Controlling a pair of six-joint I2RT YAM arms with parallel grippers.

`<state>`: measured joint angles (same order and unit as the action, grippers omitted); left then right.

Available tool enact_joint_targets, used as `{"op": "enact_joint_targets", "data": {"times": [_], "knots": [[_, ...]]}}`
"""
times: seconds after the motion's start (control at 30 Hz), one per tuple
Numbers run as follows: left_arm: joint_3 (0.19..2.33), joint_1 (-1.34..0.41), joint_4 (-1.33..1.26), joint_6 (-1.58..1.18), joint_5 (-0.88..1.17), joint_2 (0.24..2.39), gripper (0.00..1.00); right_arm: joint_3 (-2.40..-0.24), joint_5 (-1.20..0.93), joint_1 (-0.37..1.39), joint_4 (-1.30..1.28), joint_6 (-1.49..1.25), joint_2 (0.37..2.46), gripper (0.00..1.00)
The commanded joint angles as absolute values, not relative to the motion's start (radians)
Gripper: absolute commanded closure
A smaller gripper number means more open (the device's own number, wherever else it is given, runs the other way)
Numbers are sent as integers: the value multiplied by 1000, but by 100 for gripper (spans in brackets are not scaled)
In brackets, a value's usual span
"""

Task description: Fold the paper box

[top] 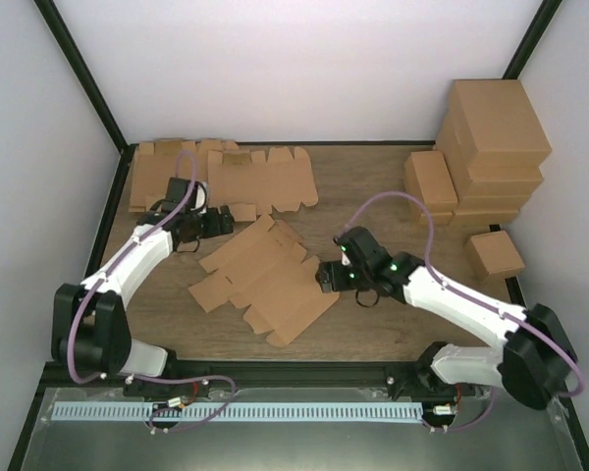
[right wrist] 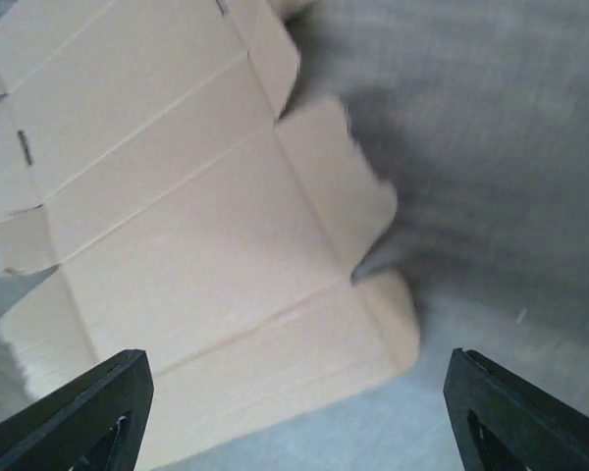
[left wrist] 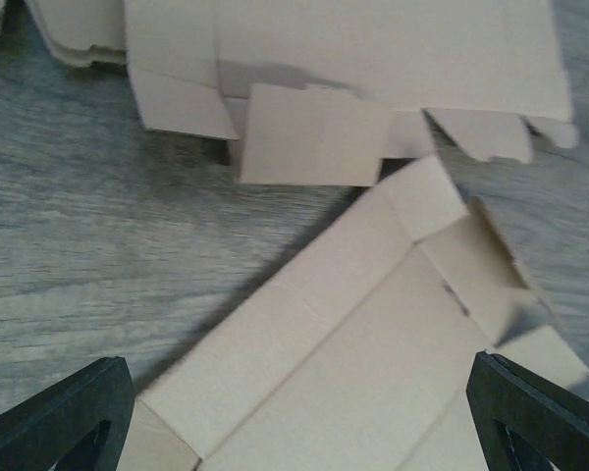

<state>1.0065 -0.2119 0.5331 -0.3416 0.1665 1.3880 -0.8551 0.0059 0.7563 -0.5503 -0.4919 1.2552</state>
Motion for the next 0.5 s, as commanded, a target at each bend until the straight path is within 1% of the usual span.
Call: {"op": "enact_joint_targets", "data": {"times": [0.0,0.1,0.2,0.47], "knots": [[975,-212,411,-368,53,1459,4,-693,-193,761,-422,-797,1084,17],[975,-210,386,-367,0,1535,4,-577,-251,761,-358,-895,974,18],[980,-209,362,-364,-26,1595,5,-497,-324,761,-274,-945,921,20],[952,-198,330,-358,17,1683,5,-365,-413,762,-100,-1031,975,23]]}}
